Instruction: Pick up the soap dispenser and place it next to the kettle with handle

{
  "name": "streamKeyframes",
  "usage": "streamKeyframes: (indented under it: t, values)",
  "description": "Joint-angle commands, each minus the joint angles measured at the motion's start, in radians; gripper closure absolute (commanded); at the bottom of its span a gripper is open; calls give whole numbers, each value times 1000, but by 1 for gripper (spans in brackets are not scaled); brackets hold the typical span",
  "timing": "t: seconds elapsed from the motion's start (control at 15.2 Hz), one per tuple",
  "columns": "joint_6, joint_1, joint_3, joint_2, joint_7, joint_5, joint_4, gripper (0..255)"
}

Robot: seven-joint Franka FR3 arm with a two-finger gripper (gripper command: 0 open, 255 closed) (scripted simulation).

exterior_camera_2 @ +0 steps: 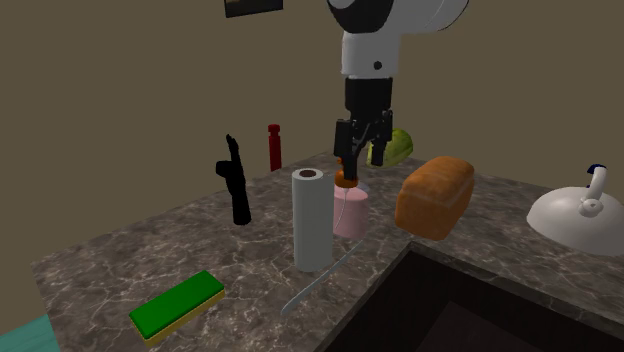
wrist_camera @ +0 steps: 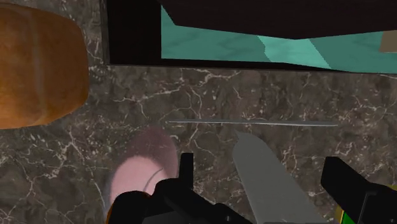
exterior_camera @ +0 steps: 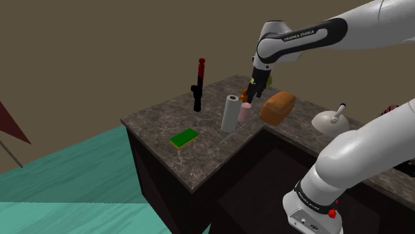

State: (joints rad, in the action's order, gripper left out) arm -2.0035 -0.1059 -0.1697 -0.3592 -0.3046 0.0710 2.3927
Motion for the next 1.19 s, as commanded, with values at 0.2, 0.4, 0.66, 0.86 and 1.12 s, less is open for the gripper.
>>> streamKeyframes:
  t: [0.2, 0.4, 0.66, 0.86, 1.12]
  values:
    - [-110, -19, -64, 168, -96, -15, -72, 0]
    - [-163, -31, -95, 274, -158, -42, -131, 0]
    - [-211, -44, -114, 369, -212, -76, -181, 0]
    - [-250, -45, -114, 392, -218, -84, -163, 0]
    - [-297, -45, -113, 421, -226, -95, -144, 0]
